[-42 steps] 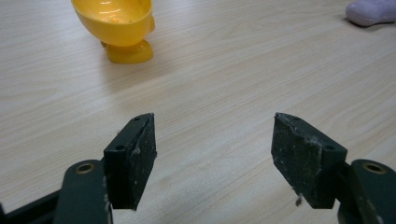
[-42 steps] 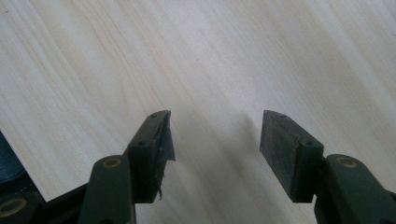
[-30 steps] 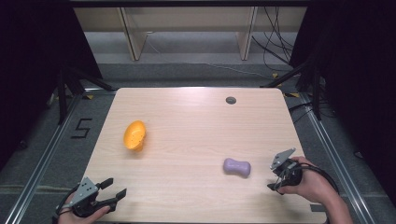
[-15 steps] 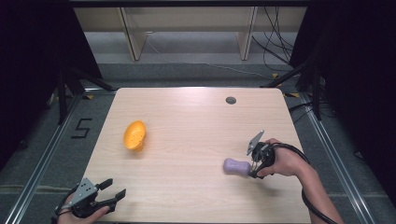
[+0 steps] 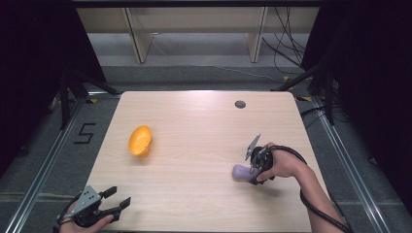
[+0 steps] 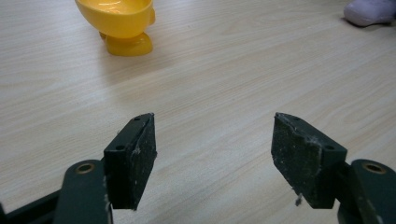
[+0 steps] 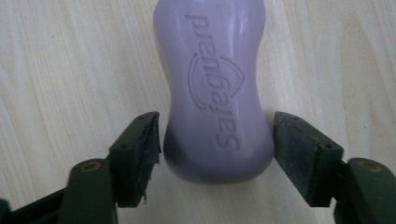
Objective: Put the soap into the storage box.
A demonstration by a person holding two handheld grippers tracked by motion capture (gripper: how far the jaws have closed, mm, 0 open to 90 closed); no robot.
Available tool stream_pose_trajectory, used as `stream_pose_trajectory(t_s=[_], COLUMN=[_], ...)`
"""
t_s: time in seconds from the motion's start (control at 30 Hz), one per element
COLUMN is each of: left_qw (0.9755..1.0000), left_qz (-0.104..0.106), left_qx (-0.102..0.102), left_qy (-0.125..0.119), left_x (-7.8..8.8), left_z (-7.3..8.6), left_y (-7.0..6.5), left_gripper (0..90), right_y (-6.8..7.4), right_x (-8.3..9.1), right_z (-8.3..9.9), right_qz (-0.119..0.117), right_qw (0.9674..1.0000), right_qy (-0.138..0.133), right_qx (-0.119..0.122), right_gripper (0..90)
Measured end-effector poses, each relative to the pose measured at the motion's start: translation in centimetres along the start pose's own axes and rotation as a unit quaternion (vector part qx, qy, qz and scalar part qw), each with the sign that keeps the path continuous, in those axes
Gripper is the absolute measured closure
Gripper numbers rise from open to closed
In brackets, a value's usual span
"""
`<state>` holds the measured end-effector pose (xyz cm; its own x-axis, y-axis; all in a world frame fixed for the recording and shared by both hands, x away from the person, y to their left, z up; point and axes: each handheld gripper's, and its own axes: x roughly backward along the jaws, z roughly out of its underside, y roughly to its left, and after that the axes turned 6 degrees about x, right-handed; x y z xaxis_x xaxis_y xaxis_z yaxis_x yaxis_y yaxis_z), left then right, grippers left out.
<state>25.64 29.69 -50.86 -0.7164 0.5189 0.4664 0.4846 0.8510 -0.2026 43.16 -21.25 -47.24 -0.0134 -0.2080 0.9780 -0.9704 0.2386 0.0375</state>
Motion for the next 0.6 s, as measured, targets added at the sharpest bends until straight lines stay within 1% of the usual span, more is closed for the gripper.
stream_pose_trajectory(t_s=[0.17, 0.2, 0.23, 0.27, 0.3, 0.33, 0.37, 0.4, 0.47, 0.5, 0.6], left_qw=[1.0, 1.0, 1.0, 1.0, 1.0, 1.0, 1.0, 1.0, 1.0, 1.0, 1.0], left_qz=[0.001, 0.0, 0.002, 0.002, 0.002, 0.002, 0.003, 0.004, 0.004, 0.004, 0.004], left_qx=[0.002, 0.006, -0.005, -0.005, -0.004, -0.004, -0.003, -0.003, -0.005, -0.003, -0.004], left_qy=[0.001, 0.002, 0.004, 0.004, 0.005, 0.004, 0.004, 0.004, 0.005, 0.004, 0.005], left_x=[0.0, 0.0, 0.0, 0.0, 0.0, 0.0, -0.1, 0.0, 0.0, 0.0, 0.0], left_z=[0.0, 0.0, 0.0, 0.0, 0.0, 0.0, 0.0, 0.0, 0.0, 0.0, 0.0], left_y=[0.0, -0.1, 0.0, 0.0, 0.0, 0.0, 0.0, -0.1, 0.0, -0.1, 0.0], left_gripper=[30.4, 30.3, 30.3, 30.4, 30.4, 30.4, 30.4, 30.4, 30.4, 30.4, 30.5], right_y=[0.0, 0.0, 0.1, 0.2, 0.1, 0.0, -0.1, 0.2, 0.3, 0.2, 0.3], right_x=[-0.2, -0.3, -0.2, -0.2, -0.3, -0.4, -0.3, -0.2, -0.2, -0.3, -0.3], right_z=[-0.5, -0.7, -0.8, -0.9, -1.0, -1.0, -1.1, -1.1, -1.2, -1.3, -1.3], right_qz=[0.001, -0.002, 0.0, 0.003, 0.002, 0.0, -0.008, 0.002, 0.003, 0.004, 0.009], right_qw=[1.0, 0.9999, 0.9997, 0.9997, 0.9996, 0.9996, 0.9993, 0.9994, 0.9992, 0.9992, 0.999], right_qy=[0.008, 0.01, 0.024, 0.024, 0.028, 0.023, 0.026, 0.034, 0.038, 0.035, 0.036], right_qx=[-0.004, 0.01, 0.001, -0.005, 0.004, 0.015, 0.024, 0.008, 0.01, 0.021, 0.027], right_gripper=[38.5, 39.8, 39.9, 40.0, 40.0, 40.1, 40.2, 40.2, 40.4, 40.4, 40.6])
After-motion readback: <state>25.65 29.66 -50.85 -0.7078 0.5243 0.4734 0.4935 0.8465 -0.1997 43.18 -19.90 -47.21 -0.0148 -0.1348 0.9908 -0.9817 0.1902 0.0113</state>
